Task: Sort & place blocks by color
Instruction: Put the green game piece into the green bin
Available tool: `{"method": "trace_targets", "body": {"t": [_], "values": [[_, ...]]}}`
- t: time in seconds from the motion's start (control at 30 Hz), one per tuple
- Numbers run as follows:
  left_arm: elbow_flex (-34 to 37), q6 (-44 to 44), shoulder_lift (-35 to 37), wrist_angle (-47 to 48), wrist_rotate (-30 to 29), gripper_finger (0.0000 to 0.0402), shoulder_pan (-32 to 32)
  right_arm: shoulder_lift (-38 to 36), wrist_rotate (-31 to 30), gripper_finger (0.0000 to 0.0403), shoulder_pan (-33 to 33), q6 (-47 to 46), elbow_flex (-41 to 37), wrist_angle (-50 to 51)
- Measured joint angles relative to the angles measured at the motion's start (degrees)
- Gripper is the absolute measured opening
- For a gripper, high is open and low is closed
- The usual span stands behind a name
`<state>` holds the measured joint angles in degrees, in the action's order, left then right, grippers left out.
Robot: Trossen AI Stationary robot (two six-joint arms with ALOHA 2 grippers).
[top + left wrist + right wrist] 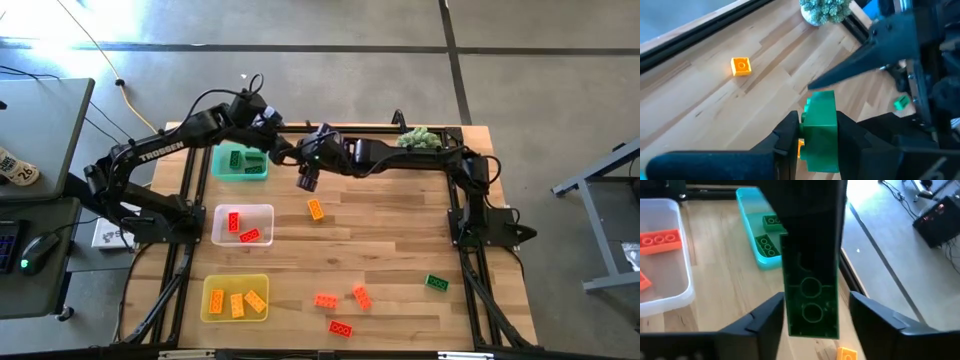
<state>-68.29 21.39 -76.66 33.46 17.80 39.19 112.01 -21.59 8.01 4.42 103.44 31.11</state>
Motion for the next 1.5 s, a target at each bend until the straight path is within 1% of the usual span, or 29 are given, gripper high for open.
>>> {"method": "trace_targets", "body": {"t": [0.1, 0.2, 0.4, 0.57, 0.7, 0.83, 1.1, 1.2, 1.3, 1.5], "values": [[-0.02, -2.44, 0.00, 1.46, -1.18, 0.0068, -0.09, 0.00, -1.40, 0.0240, -0.01, -2.83, 0.00, 0.14], [0.00, -5.93, 0.00, 4.60, -3.69, 0.0068, 0.21, 0.00, -1.28, 0.0253, 0.00, -5.91, 0.00, 0.29], [0.02, -13.57, 0.00, 13.00, -9.39, 0.0068, 2.48, 0.00, 0.67, 0.0255, 0.00, -12.73, 0.00, 1.12], [0.02, -18.70, 0.00, 19.72, -16.14, 0.0068, 3.98, 0.00, 4.58, 0.0255, -0.02, -23.20, 0.00, 1.27], [0.02, -20.85, 0.00, 23.30, -22.64, 0.0068, 5.68, 0.34, 8.17, 0.0256, -0.02, -31.18, -0.13, 1.34], [0.07, -21.16, 0.00, 24.71, -26.21, 0.0068, 7.79, 1.87, 10.82, 0.0256, -0.27, -35.96, -0.16, 1.37], [0.11, -23.15, -1.59, 26.11, -26.80, 0.0068, 12.88, 5.56, 12.44, 0.0256, -0.76, -40.60, -0.22, 2.63], [0.11, -23.18, -3.67, 27.49, -25.01, 0.0077, 14.38, 6.61, 12.52, 0.0256, -0.72, -41.23, -0.22, 2.73], [0.11, -23.91, -5.89, 28.11, -24.60, 0.0080, 14.97, 7.70, 13.36, 0.0256, -0.72, -44.58, -0.22, 3.44], [0.11, -24.10, -9.51, 27.90, -24.68, 0.0087, 14.96, 8.74, 13.78, 0.0256, -1.24, -51.73, -0.22, 8.87]]}}
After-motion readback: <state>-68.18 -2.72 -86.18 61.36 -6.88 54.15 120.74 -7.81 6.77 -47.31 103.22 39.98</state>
